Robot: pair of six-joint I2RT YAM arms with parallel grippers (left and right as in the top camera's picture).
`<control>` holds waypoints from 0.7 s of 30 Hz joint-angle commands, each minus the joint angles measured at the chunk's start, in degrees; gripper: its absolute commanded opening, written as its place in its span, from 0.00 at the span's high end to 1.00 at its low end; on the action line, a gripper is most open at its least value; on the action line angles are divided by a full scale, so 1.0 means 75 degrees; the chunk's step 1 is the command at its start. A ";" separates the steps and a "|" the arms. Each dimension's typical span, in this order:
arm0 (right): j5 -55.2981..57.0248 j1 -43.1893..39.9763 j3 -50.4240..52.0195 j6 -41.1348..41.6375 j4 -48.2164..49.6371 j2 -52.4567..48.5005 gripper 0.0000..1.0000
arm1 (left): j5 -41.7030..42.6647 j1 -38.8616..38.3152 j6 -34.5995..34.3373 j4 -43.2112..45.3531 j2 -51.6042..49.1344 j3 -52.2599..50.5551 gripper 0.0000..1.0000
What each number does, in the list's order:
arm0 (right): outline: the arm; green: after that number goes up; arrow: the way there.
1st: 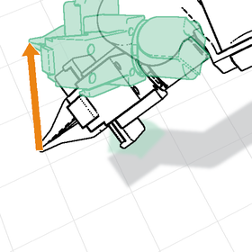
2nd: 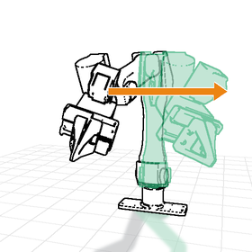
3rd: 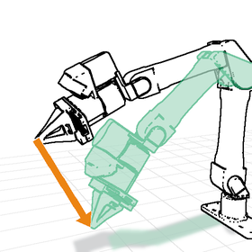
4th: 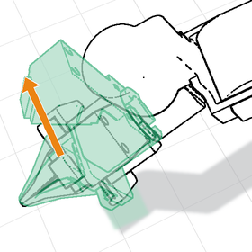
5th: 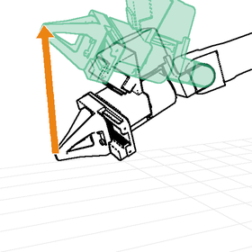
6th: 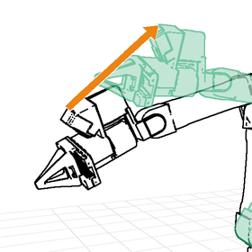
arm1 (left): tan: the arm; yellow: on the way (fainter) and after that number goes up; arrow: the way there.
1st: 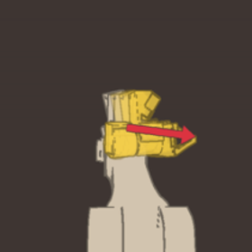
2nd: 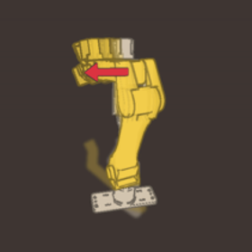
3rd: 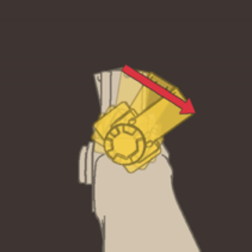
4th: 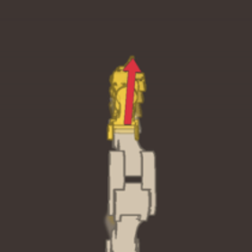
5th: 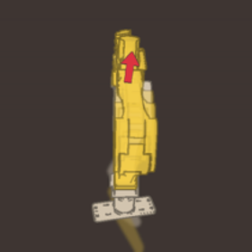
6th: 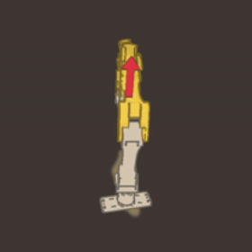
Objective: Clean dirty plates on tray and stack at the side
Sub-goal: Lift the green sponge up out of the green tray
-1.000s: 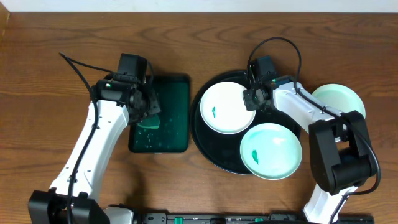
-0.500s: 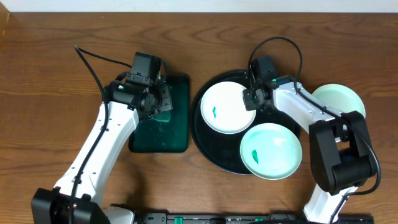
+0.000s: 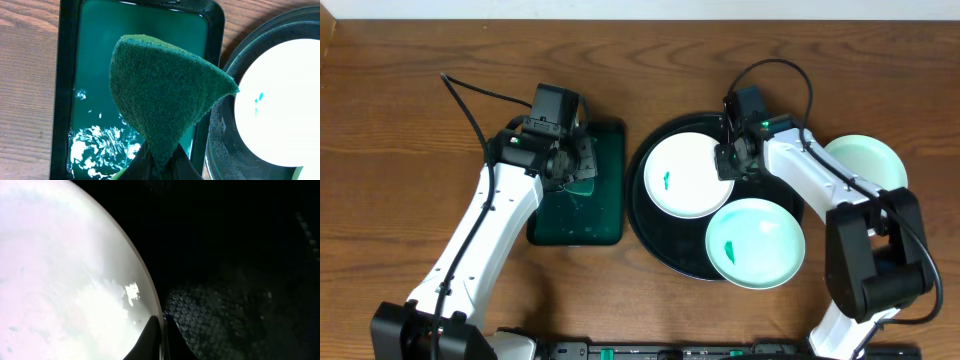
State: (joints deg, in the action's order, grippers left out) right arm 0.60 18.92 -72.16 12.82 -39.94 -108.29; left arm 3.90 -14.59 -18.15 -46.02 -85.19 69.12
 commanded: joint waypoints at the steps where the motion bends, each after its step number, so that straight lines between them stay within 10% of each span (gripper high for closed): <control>1: 0.0545 0.0017 -0.0178 0.0189 -0.0047 0.0210 0.99 | -0.0076 -0.0003 0.0079 0.0041 -0.0082 -0.0073 0.93; 21: 0.0659 0.0035 -0.0169 0.0262 -0.0052 0.0210 0.99 | -0.0871 -0.0003 0.0361 -0.2197 -0.0970 0.2567 0.93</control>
State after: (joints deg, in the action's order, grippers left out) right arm 3.92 18.92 -72.34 13.50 -40.23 -107.92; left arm -0.86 -14.59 -16.43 -62.02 -89.89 86.08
